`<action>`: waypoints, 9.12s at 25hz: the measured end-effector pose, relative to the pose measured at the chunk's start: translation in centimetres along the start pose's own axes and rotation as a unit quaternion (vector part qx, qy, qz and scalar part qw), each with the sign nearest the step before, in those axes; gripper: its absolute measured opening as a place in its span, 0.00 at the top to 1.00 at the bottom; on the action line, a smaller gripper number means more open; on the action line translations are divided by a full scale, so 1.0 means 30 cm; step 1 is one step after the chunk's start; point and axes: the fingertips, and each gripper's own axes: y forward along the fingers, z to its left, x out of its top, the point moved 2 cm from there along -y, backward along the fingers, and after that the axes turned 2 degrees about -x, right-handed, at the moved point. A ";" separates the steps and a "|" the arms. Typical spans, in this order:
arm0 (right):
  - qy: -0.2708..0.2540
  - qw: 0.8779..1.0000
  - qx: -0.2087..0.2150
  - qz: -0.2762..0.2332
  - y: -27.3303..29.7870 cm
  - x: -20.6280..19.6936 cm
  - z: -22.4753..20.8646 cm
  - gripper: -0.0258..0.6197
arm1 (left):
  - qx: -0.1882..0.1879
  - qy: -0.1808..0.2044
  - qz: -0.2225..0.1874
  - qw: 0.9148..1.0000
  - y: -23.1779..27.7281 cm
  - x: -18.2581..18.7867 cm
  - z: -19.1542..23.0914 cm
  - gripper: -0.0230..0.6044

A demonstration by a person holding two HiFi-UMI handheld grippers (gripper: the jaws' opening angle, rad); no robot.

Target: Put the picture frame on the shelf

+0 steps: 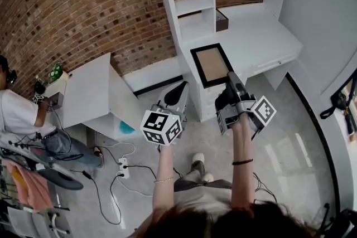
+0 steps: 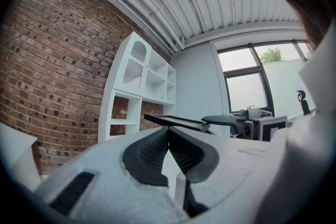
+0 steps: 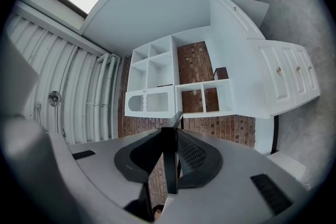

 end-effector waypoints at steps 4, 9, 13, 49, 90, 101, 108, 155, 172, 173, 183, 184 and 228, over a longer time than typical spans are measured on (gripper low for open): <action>-0.006 1.000 0.001 -0.011 0.060 0.048 -0.015 0.84 | -0.017 0.003 0.005 1.000 0.083 -0.011 0.029 0.95; -0.006 1.000 0.001 -0.018 0.153 0.085 -0.050 0.84 | -0.025 0.001 0.003 1.000 0.176 -0.007 0.111 0.95; -0.001 1.000 0.000 -0.027 0.225 0.115 -0.074 0.84 | -0.035 0.002 0.005 0.999 0.255 -0.007 0.164 0.95; -0.017 0.999 -0.016 -0.049 0.556 0.173 -0.227 0.84 | -0.062 -0.011 -0.001 0.998 0.519 -0.042 0.483 0.95; 0.008 0.995 -0.073 0.072 1.055 0.398 -0.469 0.84 | 0.055 -0.057 0.008 0.997 0.896 -0.157 0.726 0.95; 0.010 0.988 -0.097 0.122 1.162 0.460 -0.567 0.84 | 0.102 -0.076 -0.002 0.992 0.991 -0.215 0.761 0.95; 0.008 0.985 -0.099 0.143 1.212 0.469 -0.610 0.84 | 0.115 -0.080 0.005 0.990 1.027 -0.258 0.774 0.95; -0.042 0.977 -0.160 0.133 1.549 0.441 -1.001 0.84 | 0.079 -0.114 0.055 0.989 1.300 -0.543 1.095 0.95; -0.045 0.972 -0.187 0.132 1.631 0.442 -1.136 0.84 | 0.116 -0.137 0.062 0.982 1.316 -0.628 1.140 0.95; -0.047 0.972 -0.188 0.135 1.636 0.443 -1.144 0.84 | 0.118 -0.138 0.064 0.981 1.319 -0.638 1.140 0.95; -0.045 0.966 -0.203 0.154 1.690 0.442 -1.230 0.84 | 0.142 -0.145 0.079 0.976 1.339 -0.704 1.163 0.95; -0.046 0.966 -0.205 0.154 1.692 0.441 -1.239 0.84 | 0.144 -0.146 0.080 0.976 1.340 -0.709 1.165 0.95; -0.096 0.937 -0.295 0.163 1.664 0.440 -1.414 0.72 | 0.161 -0.166 0.100 0.968 1.319 -0.784 1.209 0.95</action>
